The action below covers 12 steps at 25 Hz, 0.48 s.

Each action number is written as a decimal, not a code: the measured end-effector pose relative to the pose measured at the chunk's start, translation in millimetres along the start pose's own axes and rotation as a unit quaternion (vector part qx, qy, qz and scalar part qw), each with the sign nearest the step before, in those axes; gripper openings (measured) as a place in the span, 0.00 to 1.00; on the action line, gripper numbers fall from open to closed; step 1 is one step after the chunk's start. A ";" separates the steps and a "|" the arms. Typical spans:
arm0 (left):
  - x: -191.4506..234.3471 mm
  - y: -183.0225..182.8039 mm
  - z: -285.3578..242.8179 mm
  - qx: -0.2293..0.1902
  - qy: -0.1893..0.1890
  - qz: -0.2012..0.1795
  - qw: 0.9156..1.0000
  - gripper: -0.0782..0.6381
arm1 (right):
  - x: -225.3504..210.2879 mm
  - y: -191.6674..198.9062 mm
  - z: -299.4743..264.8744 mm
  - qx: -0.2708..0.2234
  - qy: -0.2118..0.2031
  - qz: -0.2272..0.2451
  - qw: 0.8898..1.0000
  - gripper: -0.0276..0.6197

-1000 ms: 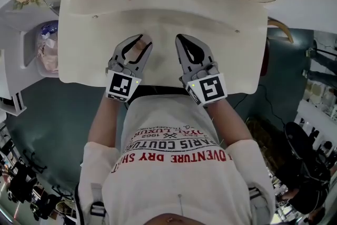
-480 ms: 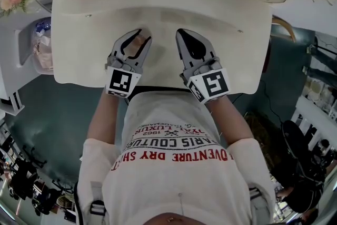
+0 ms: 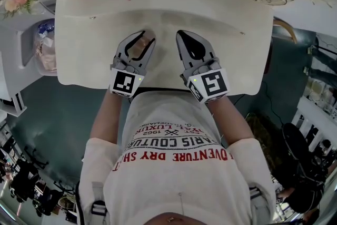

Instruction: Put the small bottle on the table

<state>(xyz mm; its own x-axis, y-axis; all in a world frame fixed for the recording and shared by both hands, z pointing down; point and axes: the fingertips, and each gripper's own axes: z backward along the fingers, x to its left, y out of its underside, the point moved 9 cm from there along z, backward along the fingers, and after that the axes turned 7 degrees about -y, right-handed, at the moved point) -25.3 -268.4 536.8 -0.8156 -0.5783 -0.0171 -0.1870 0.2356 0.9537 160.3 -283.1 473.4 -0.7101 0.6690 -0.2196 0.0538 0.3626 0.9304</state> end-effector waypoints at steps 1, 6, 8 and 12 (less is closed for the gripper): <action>0.8 -0.5 -0.4 0.004 0.005 0.001 1.000 0.30 | 1.9 -0.8 0.0 0.001 0.003 0.000 1.000 0.04; -0.3 -11.3 6.8 0.009 0.016 -0.015 1.000 0.35 | 20.0 -8.8 4.7 -0.001 0.016 0.002 1.000 0.04; -1.1 -20.7 13.5 -0.003 0.019 -0.013 1.000 0.36 | 26.7 -13.1 7.5 -0.002 0.021 0.007 1.000 0.04; -1.8 -45.1 30.1 -0.018 0.033 -0.020 0.999 0.36 | 39.6 -24.2 15.9 -0.015 0.039 0.010 0.999 0.04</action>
<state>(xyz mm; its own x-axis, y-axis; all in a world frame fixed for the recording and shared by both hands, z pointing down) -31.9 -254.6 484.7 -0.7696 -0.6374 -0.0370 -0.1984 0.1837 0.9628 142.1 -255.1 437.5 -0.7611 0.6235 -0.1788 0.0482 0.3293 0.9430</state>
